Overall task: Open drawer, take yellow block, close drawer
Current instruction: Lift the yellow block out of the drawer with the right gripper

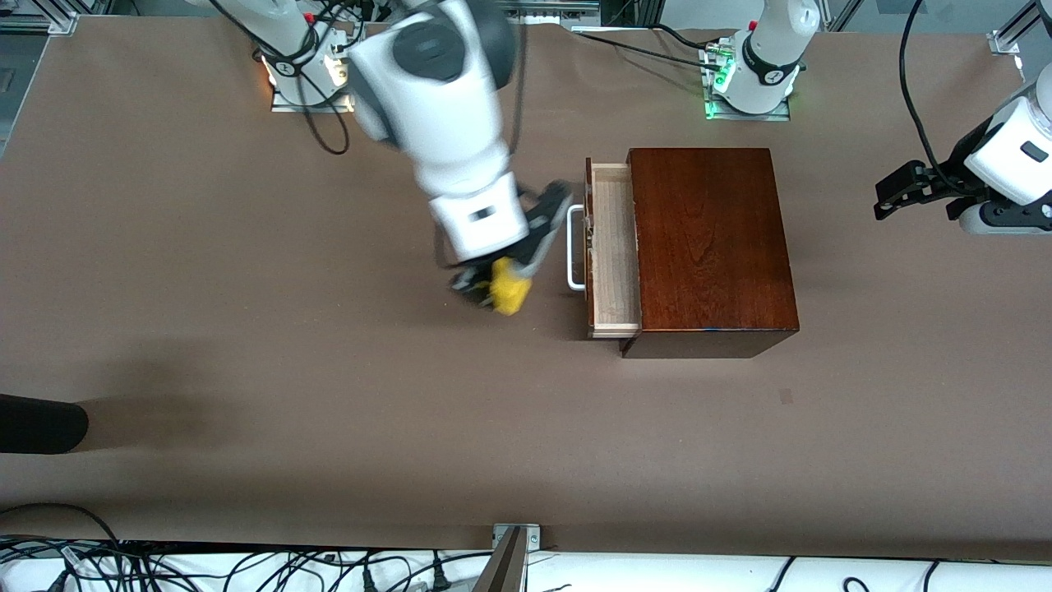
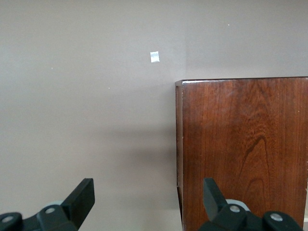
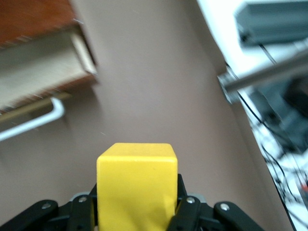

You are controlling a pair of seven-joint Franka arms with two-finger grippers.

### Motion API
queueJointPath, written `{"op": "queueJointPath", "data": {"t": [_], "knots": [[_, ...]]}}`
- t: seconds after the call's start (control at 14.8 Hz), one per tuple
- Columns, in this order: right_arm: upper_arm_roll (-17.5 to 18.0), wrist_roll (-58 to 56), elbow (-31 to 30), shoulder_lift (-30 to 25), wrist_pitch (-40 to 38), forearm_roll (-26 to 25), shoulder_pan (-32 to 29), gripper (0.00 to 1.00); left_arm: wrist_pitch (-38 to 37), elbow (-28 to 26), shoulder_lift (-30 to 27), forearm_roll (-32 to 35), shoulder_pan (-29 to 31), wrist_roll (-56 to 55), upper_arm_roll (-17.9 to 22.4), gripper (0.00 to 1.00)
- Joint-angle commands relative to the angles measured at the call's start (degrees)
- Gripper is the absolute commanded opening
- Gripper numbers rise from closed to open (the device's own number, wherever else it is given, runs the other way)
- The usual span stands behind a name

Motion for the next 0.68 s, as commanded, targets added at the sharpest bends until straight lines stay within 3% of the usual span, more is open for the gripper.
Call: {"op": "queueJointPath", "data": {"t": [0.0,0.27,0.61], "knots": [[1.2,2.1,-12.4,-9.1,0.2,1.1,-7.0,0.0,-0.8,0.4,-0.3,-1.7,-0.3,1.9,-1.3,1.0],[1.2,6.3,-28.8,-18.1,0.3,5.6,-15.5,0.0,-7.0,0.4,0.4,-4.1,-0.5,12.6,-9.7,1.0],[0.1,14.6,-42.1,-20.1,1.3,5.8,-21.0,0.0,-8.2,3.2,7.4,-3.4,-1.1,20.8,-23.4,1.0]]}}
